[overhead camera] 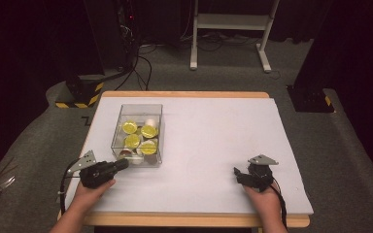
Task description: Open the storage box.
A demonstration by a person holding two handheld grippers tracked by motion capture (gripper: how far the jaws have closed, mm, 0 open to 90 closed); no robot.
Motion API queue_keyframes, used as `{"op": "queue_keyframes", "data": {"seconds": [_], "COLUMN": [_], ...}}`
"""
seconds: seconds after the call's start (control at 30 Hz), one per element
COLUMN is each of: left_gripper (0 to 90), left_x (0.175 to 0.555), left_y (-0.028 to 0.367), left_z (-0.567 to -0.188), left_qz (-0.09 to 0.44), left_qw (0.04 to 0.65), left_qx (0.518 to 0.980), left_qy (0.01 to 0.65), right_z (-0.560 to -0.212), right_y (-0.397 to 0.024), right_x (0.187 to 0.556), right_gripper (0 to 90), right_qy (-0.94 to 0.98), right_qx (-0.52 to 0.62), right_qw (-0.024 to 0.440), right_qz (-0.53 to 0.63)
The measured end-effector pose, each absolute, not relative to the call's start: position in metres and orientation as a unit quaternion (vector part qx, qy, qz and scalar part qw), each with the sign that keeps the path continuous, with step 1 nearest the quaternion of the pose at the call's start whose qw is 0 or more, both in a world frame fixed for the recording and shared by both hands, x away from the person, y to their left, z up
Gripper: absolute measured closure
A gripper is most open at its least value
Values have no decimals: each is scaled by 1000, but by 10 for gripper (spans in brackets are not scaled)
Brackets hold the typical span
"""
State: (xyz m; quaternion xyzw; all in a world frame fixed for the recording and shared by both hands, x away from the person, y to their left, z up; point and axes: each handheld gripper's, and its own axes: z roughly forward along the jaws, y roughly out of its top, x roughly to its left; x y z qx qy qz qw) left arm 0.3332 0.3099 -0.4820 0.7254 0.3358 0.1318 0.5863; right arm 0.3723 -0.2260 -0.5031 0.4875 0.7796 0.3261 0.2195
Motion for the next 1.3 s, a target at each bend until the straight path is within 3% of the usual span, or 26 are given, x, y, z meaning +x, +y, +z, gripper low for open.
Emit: {"op": "queue_keyframes", "data": {"seconds": [0.27, 0.37, 0.43, 0.53, 0.73, 1.3], "left_gripper": [836, 783, 695, 670, 747, 785], "left_x": [332, 335, 337, 340, 342, 336], "left_y": [311, 309, 309, 304, 300, 304], "left_z": [-484, -483, -483, -483, -486, -485], "left_qz": [129, 127, 119, 114, 112, 98], "left_qw": [592, 594, 598, 596, 597, 599], "left_qx": [719, 715, 716, 724, 725, 731], "left_qy": [341, 346, 340, 329, 325, 314], "right_z": [-503, -503, -503, -503, -503, -503], "right_y": [-226, -226, -226, -226, -226, -226], "right_x": [372, 372, 372, 372, 372, 372], "right_gripper": [274, 274, 274, 274, 274, 275], "right_qy": [779, 779, 779, 779, 779, 780], "right_qx": [488, 488, 488, 488, 488, 487], "right_qw": [220, 221, 221, 221, 220, 220], "right_qz": [326, 326, 326, 326, 326, 326]}}
